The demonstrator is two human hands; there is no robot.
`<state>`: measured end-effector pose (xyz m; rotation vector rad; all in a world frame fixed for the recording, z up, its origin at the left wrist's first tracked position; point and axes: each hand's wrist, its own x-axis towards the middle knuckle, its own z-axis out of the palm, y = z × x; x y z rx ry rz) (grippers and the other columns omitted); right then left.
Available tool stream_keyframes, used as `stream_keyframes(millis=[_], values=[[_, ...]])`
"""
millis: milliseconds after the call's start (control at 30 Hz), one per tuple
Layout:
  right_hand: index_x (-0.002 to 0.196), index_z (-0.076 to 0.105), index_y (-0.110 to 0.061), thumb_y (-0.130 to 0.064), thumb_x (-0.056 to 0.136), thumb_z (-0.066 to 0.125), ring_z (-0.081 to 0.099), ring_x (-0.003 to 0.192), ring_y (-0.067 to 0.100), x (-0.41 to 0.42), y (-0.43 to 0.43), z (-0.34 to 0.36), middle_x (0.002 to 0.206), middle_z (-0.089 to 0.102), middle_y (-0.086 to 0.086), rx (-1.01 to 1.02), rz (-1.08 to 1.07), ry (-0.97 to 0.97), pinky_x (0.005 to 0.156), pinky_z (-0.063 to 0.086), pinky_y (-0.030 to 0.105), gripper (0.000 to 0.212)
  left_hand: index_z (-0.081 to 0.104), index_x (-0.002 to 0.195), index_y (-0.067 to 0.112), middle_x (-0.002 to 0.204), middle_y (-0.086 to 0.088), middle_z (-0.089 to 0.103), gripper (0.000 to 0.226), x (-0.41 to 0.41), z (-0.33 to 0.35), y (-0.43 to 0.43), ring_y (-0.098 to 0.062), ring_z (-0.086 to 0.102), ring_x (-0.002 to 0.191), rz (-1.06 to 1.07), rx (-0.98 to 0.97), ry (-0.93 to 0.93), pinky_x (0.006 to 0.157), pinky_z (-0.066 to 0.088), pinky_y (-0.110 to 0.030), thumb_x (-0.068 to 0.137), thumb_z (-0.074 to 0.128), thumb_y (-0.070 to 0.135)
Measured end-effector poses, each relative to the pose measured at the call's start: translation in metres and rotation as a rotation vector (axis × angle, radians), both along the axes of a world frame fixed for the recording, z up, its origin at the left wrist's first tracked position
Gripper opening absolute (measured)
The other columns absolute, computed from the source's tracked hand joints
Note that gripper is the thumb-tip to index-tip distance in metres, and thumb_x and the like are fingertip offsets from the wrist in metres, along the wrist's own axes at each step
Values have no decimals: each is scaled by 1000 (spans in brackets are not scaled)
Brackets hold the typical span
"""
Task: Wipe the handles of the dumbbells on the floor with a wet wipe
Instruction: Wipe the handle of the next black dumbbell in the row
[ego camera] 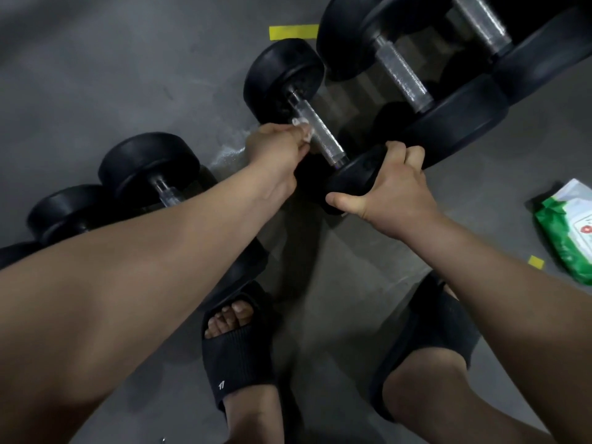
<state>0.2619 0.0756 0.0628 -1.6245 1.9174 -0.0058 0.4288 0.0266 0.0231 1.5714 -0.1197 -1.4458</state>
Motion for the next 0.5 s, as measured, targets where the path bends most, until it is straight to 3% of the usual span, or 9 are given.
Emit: stream_keyframes(millis=[67, 167, 300, 500], values=[[149, 25, -14, -72, 54, 84, 41, 131, 34, 0, 0, 0, 138, 27, 5, -1, 2, 2, 110, 42, 46, 126, 58, 88, 9, 87, -10, 73, 16, -8, -1, 8, -19, 73, 85, -57, 21, -11, 78, 60, -27, 90, 69, -2], [148, 25, -14, -72, 54, 84, 41, 130, 34, 0, 0, 0, 138, 27, 5, -3, -3, -3, 109, 43, 45, 125, 56, 81, 15, 84, -9, 72, 22, -15, -8, 16, -25, 72, 86, -150, 40, -79, 76, 60, -32, 89, 70, 0], [150, 24, -14, -72, 54, 83, 41, 131, 35, -1, 0, -2, 139, 27, 5, -12, 2, -6, 109, 43, 45, 127, 64, 87, 10, 94, -13, 76, 11, -6, 3, -3, -25, 75, 92, -7, 35, -101, 74, 59, -26, 89, 72, 3], [150, 24, -15, -73, 53, 83, 41, 130, 33, -1, 0, -1, 137, 26, 3, -4, 1, -8, 107, 44, 44, 127, 74, 89, 22, 91, 4, 77, 13, -12, 1, 9, -10, 73, 90, -62, -23, -202, 90, 59, -27, 87, 77, 9]])
